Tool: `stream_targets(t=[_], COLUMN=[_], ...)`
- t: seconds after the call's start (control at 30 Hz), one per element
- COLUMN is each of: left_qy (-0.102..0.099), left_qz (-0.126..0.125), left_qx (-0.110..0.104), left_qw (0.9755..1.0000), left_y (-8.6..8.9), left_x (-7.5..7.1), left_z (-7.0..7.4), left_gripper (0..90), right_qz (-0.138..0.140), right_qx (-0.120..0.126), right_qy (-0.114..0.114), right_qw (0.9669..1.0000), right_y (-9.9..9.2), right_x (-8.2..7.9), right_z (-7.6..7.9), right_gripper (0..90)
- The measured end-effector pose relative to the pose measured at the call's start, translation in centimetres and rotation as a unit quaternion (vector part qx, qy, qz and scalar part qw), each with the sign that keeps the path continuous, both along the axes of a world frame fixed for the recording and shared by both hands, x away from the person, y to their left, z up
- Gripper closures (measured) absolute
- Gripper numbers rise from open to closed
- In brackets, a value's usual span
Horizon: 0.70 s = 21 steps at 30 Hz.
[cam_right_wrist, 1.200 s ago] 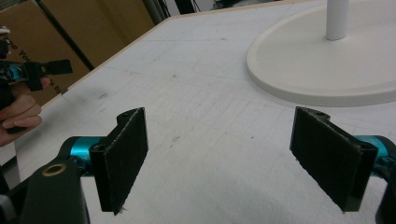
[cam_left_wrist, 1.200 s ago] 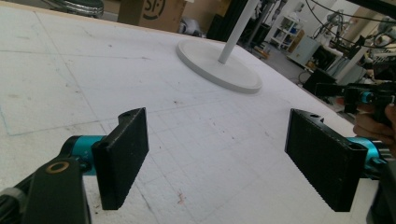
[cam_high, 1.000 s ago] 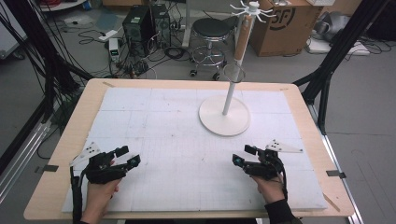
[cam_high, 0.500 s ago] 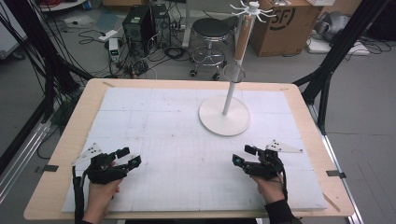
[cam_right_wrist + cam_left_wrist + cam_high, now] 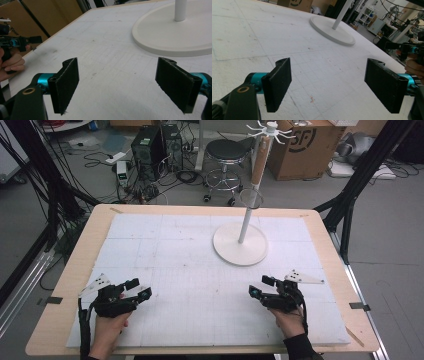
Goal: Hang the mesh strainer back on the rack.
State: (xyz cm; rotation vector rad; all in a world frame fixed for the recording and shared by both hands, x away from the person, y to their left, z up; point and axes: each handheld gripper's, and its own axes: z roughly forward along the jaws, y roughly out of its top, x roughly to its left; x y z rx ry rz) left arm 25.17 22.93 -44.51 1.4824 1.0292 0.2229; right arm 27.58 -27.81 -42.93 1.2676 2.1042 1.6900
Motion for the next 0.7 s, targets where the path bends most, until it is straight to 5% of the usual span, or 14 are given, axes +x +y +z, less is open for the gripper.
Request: stream_targets(t=[0.7], left_qy=[-0.002], left_qz=[-0.006], left_qx=[0.005], left_qw=[1.0], left_y=[-0.26], left_x=[0.03], left_z=[-0.02], left_gripper=[21.3], right_qz=[0.0], right_qx=[-0.001], right_qy=[-0.001], right_qw=[1.0], right_y=[0.06], right_x=[0.03], right_z=[-0.04], right_gripper=[18.2])
